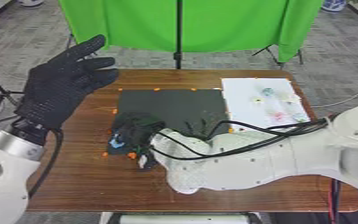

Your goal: Arrange flowers

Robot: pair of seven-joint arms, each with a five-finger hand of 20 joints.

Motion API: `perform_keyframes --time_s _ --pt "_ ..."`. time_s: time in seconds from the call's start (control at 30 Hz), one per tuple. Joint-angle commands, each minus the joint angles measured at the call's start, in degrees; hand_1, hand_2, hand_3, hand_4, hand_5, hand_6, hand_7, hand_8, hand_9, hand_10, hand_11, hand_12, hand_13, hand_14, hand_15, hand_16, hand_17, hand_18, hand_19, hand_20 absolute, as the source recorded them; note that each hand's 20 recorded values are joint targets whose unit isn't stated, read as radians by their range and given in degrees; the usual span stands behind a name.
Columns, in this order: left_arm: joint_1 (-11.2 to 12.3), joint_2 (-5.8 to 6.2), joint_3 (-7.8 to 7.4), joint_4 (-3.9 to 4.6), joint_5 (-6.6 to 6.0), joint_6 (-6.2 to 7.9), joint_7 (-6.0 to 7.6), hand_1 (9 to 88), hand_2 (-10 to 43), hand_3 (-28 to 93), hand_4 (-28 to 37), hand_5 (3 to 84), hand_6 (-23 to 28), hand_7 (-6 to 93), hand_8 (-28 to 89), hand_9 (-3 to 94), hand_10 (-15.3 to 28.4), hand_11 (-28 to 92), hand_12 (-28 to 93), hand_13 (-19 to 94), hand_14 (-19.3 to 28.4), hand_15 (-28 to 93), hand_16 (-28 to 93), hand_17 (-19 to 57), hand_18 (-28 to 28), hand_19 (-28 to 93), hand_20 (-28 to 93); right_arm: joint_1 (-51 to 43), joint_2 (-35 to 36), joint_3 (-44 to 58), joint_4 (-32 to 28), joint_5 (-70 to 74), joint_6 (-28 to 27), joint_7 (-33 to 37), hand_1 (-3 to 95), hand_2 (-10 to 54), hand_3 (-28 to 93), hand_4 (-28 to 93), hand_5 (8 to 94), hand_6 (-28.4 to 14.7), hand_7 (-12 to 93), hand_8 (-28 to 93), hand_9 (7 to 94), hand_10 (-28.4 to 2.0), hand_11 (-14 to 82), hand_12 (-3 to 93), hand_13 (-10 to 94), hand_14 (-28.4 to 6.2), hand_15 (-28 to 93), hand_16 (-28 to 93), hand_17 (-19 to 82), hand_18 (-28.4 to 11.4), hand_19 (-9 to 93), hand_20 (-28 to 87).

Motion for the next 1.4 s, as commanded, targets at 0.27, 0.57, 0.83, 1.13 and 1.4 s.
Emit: perform_keyframes --time_s 0.27,0.57,0.83,1.13,1.4 --pt "-2.86 0.02 1.76 1.34 -0.35 -0.57 -1.3 23.6 8.4 75 -25.0 30.8 7.8 15.9 -11 28.5 21.8 29 11 21 28.4 50 -9 -9.3 28.0 60 16 -4.44 1.72 12.83 -1.85 -12.67 -31.61 6.93 20.3 10.3 92 -22 31.7 6.1 12 -12 82.8 -13.2 55.3 19.4 80 -8.7 86 19 27 -22.6 81 29" --pt "-2.49 -0.2 1.27 1.45 -0.39 -0.79 -1.1 23.6 8.4 76 -25.0 30.9 7.8 16.0 -11 28.7 21.9 29 11 21 28.4 51 -10 -9.2 28.0 60 16 -6.48 1.17 15.32 -1.43 -13.88 -39.4 7.6 17.7 12.0 91 -22 30.1 6.6 11 -11 82.0 -13.7 57.6 19.1 81 -8.1 86 18 28 -22.7 82 27" --pt "-2.7 -0.98 1.22 1.35 -0.57 -0.75 -3.15 23.6 8.5 75 -25.0 31.0 7.9 15.8 -11 28.9 22.0 29 11 21 28.4 51 -10 -9.2 28.0 61 16 -9.14 0.48 17.58 -1.64 -17.56 -43.9 9.25 17.5 12.8 88 -22 29.1 6.9 11 -11 81.0 -14.4 57.7 18.8 80 -8.3 86 19 28 -22.8 82 26" --pt "-2.09 -0.75 1.12 1.14 -0.52 -0.29 -2.29 23.6 8.5 76 -25.0 31.1 7.9 15.9 -11 28.9 22.0 29 11 21 28.4 51 -10 -9.2 28.0 60 16 -7.9 0.28 15.82 -2.3 -19.59 -42.21 9.27 17.7 13.3 87 -22 30.6 6.3 11 -11 80.9 -14.8 58.0 18.7 80 -8.6 87 19 28 -23.1 82 25" --pt "-0.74 -0.84 0.17 0.57 -0.35 -0.01 -1.83 23.6 8.5 76 -25.0 31.0 7.9 15.9 -11 28.9 22.0 29 11 21 28.4 51 -10 -9.2 28.0 61 16 -8.3 -0.34 16.19 -2.34 -20.38 -45.36 13.35 16.9 12.6 86 -22 35.7 4.3 11 -11 82.8 -14.5 57.8 18.5 81 -8.9 86 18 28 -24.0 81 24"
